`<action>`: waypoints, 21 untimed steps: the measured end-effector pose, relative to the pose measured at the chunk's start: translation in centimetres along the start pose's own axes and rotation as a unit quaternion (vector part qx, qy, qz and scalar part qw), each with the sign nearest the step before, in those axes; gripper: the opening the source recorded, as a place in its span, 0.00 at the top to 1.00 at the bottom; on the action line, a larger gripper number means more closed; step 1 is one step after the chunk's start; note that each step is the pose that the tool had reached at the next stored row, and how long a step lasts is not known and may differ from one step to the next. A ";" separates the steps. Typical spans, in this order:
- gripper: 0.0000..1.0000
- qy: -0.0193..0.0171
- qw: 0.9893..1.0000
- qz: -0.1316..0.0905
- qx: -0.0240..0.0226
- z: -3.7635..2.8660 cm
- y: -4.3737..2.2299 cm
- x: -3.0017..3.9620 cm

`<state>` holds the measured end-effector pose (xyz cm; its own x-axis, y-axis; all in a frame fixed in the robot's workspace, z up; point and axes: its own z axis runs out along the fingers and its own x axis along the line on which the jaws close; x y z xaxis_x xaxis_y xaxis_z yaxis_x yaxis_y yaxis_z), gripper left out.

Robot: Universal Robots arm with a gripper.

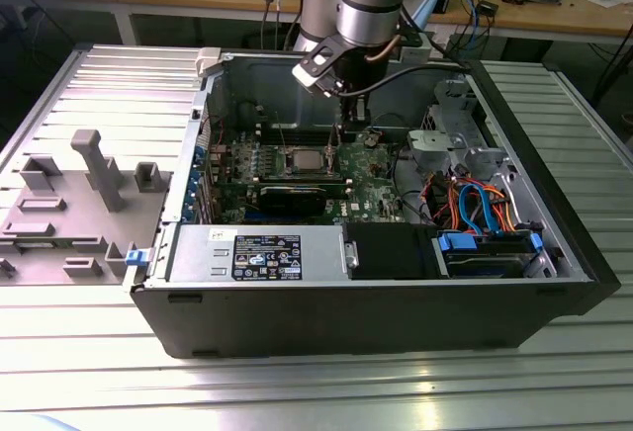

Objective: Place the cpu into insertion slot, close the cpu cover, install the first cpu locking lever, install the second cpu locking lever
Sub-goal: 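Close the cpu cover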

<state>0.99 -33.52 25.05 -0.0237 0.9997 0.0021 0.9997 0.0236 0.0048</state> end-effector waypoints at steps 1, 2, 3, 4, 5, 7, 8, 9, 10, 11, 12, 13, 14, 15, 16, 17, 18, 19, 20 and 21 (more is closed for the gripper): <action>0.89 0.000 1.000 0.000 0.000 0.00 -0.02 0.00; 0.89 0.000 1.000 0.000 0.000 0.00 -0.05 0.00; 0.89 0.000 1.000 0.000 0.000 0.00 -0.08 0.00; 0.89 0.000 1.000 0.000 0.000 0.00 -0.10 0.00; 0.89 0.000 1.000 0.000 0.000 0.00 -0.14 0.00; 0.89 0.000 1.000 0.000 0.000 0.00 -0.19 0.00; 0.89 0.000 1.000 0.000 0.000 0.00 -0.23 0.01; 0.89 0.000 1.000 0.000 0.000 0.00 -0.26 0.01; 0.89 0.000 1.000 0.000 0.000 0.00 -0.28 0.01; 0.89 0.000 1.000 0.000 0.000 0.00 -0.32 0.01; 0.89 0.000 1.000 0.000 0.000 0.00 -0.34 0.01; 0.89 0.000 1.000 0.000 0.000 0.00 -0.37 0.01; 0.89 0.000 1.000 0.000 0.000 0.00 -0.40 0.01; 0.89 0.000 1.000 0.000 0.000 0.00 -0.43 0.01; 0.89 0.000 1.000 0.000 0.000 0.00 -0.47 0.01; 0.89 0.000 1.000 0.000 0.000 0.00 -0.52 0.01; 0.89 0.000 1.000 0.000 0.000 0.00 -0.55 0.01; 0.89 0.000 1.000 0.000 0.000 0.00 -0.55 0.01; 0.89 0.000 1.000 0.000 0.000 0.00 -0.56 0.01; 0.89 0.000 1.000 0.000 0.000 0.00 -0.56 0.01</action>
<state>0.43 -33.52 25.05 -0.0237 0.9997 0.0021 0.9997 0.0237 0.0049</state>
